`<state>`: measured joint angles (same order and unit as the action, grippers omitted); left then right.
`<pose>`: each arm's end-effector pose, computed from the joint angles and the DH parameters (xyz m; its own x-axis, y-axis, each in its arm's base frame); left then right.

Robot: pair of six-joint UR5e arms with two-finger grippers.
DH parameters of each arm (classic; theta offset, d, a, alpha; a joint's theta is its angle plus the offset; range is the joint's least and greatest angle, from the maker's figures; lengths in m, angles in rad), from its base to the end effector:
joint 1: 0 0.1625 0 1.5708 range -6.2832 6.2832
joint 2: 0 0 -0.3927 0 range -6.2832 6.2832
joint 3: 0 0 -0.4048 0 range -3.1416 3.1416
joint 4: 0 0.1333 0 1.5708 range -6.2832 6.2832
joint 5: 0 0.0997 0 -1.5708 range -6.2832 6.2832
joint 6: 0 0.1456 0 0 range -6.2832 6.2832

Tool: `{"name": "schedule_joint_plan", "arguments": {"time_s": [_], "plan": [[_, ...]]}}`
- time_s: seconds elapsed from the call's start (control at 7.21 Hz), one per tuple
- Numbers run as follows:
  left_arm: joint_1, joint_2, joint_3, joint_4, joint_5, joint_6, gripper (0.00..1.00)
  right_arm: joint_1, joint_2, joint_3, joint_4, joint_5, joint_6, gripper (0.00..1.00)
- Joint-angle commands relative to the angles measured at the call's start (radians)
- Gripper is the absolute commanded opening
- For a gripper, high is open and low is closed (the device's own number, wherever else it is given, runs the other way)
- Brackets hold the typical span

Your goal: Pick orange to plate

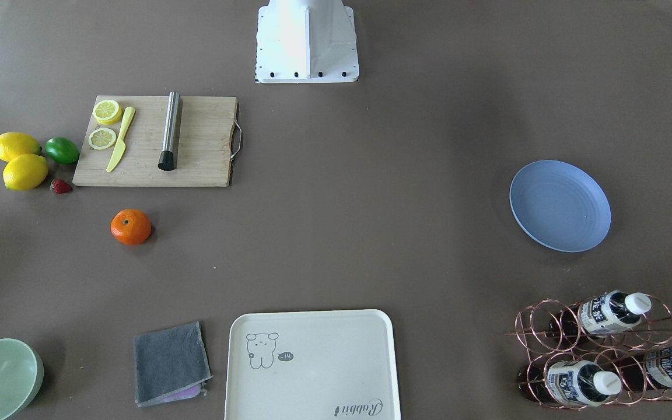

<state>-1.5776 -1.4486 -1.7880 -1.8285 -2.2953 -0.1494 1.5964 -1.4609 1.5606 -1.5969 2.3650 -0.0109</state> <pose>-0.0401 -0.4861 0.5817 0.7411 0.0817 -0.6664 0.1180 0.9613 0.2490 0.0436 -0.5519 0.6070 0.7022 -0.0454 0.7105 -0.0179 0.9965 0.0813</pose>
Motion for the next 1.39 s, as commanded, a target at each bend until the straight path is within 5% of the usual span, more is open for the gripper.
{"name": "schedule_joint_plan", "arguments": {"time_s": [0.0,1.25], "plan": [[0.001,0.001,0.001,0.000,0.001,-0.007,0.98,0.001,-0.001,0.004,0.000,0.003,0.000,1.00],[0.001,0.004,0.021,-0.005,-0.001,-0.009,0.98,-0.001,0.004,0.015,0.000,0.007,0.000,1.00]]}}
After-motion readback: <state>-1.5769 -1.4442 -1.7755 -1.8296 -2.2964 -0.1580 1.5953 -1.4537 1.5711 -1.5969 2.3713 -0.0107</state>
